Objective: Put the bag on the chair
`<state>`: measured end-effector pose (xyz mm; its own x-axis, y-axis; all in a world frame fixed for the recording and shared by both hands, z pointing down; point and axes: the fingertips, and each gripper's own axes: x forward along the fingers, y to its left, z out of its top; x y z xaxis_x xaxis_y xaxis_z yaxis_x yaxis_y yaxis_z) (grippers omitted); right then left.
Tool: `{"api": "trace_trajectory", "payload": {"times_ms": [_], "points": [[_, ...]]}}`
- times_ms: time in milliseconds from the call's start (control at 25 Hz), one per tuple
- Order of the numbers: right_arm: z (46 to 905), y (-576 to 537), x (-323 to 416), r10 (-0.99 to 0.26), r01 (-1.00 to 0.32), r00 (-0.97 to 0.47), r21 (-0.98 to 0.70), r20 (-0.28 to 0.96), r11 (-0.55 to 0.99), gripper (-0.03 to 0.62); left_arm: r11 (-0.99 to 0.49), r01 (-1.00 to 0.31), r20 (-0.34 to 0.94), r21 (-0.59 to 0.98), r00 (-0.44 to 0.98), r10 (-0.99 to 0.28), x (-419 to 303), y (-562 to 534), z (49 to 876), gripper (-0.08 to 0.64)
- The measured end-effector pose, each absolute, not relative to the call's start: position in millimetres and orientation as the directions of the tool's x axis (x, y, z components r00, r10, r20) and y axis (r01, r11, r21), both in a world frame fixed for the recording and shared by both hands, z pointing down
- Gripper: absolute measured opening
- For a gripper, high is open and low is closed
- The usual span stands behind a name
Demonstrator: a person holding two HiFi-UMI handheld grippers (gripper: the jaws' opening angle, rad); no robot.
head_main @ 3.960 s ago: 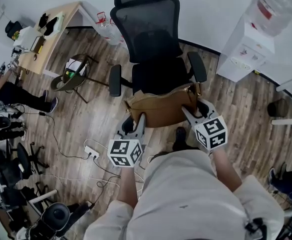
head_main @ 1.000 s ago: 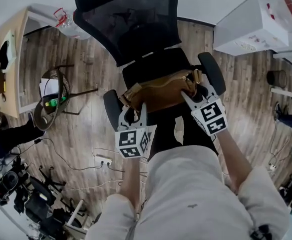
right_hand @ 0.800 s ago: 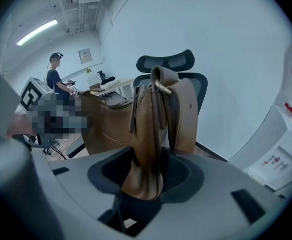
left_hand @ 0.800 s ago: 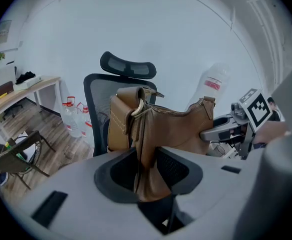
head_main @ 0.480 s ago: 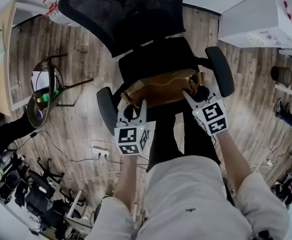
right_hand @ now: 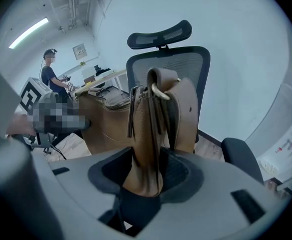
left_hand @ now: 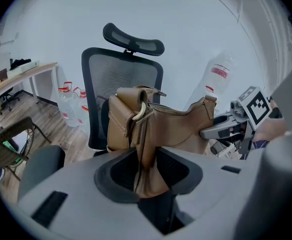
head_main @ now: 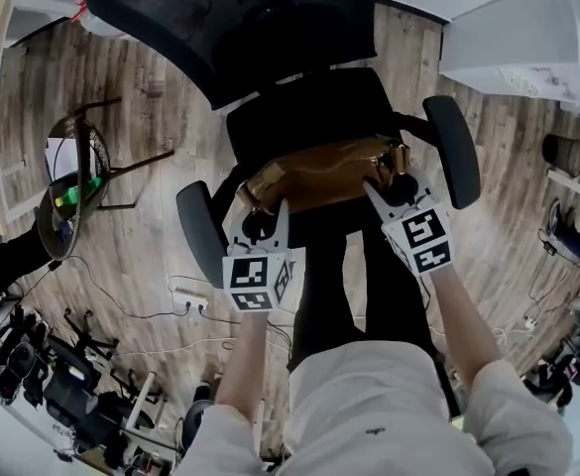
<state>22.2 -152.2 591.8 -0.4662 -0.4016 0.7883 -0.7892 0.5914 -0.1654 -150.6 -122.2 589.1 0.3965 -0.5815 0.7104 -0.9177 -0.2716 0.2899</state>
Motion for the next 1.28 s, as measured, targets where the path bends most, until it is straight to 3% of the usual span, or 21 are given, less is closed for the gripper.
{"api": "trace_trajectory", "payload": {"times_ms": [1280], "points": [[664,-233,8,-0.428,-0.767,-0.46,-0.106,0.778,0.632,0.176,-0.249,-0.934,0.704,0.256,0.356,-0.614,-157,-193,667,0.129]]}}
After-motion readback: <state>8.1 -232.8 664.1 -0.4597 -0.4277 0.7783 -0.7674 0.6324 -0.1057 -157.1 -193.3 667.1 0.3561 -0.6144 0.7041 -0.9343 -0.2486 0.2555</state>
